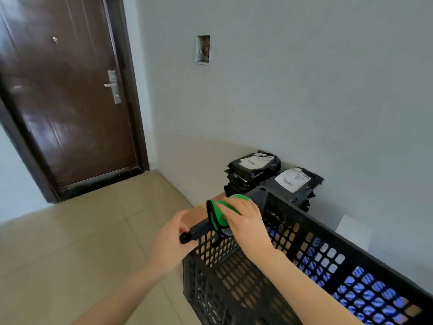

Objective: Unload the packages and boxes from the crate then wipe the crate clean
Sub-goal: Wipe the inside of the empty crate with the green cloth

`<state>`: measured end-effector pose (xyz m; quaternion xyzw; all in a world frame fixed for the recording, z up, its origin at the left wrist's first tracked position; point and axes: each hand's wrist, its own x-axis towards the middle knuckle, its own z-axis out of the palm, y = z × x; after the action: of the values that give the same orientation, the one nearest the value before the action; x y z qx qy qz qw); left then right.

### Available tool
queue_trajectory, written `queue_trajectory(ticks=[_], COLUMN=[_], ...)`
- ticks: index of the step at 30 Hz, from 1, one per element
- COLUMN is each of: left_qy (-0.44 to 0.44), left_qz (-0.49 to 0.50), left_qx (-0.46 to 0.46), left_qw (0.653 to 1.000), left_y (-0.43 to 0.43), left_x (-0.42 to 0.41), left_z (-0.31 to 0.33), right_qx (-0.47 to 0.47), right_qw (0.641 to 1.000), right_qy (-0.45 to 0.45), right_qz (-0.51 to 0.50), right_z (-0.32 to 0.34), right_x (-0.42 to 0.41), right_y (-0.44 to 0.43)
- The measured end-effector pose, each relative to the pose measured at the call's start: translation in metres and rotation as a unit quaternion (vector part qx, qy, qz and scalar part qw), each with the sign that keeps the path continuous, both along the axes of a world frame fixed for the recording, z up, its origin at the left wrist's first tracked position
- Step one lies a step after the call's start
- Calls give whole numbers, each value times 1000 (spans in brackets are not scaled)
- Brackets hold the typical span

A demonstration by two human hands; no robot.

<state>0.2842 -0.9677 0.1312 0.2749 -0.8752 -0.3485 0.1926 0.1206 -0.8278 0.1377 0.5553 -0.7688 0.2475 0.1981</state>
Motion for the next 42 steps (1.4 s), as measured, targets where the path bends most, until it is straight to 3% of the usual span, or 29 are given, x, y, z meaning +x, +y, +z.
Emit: queue_trajectory(ticks=[5, 8, 17, 22, 27, 30, 34, 42], left_qy=[13, -15, -111, -190, -166, -160, -157, -124], left_qz=[78, 107, 123, 117, 125, 121, 120, 123], left_qx=[-29, -30, -135, -254, -284, -275, -241, -198], left_qw=[996, 994, 977, 941, 936, 940, 950, 965], left_y=[15, 18, 32, 43, 42, 42, 41, 37], left_x=[-2, -3, -14, -21, -19, -19, -21, -21], left_z=[-4, -1, 10, 7, -10, -7, -4, 0], right_qx=[87, 92, 93, 101, 191, 190, 191, 147], right_qw=[991, 991, 978, 987, 980, 981, 981, 978], right_qy=[36, 12, 63, 43, 50, 41, 30, 5], right_qz=[96, 97, 174, 120, 25, -13, -32, 150], right_z=[-33, -46, -59, -57, -40, -34, -32, -40], right_x=[4, 9, -26, -90, -160, -180, -148, -37], right_y=[-21, -35, -44, -25, -9, -3, -8, -38])
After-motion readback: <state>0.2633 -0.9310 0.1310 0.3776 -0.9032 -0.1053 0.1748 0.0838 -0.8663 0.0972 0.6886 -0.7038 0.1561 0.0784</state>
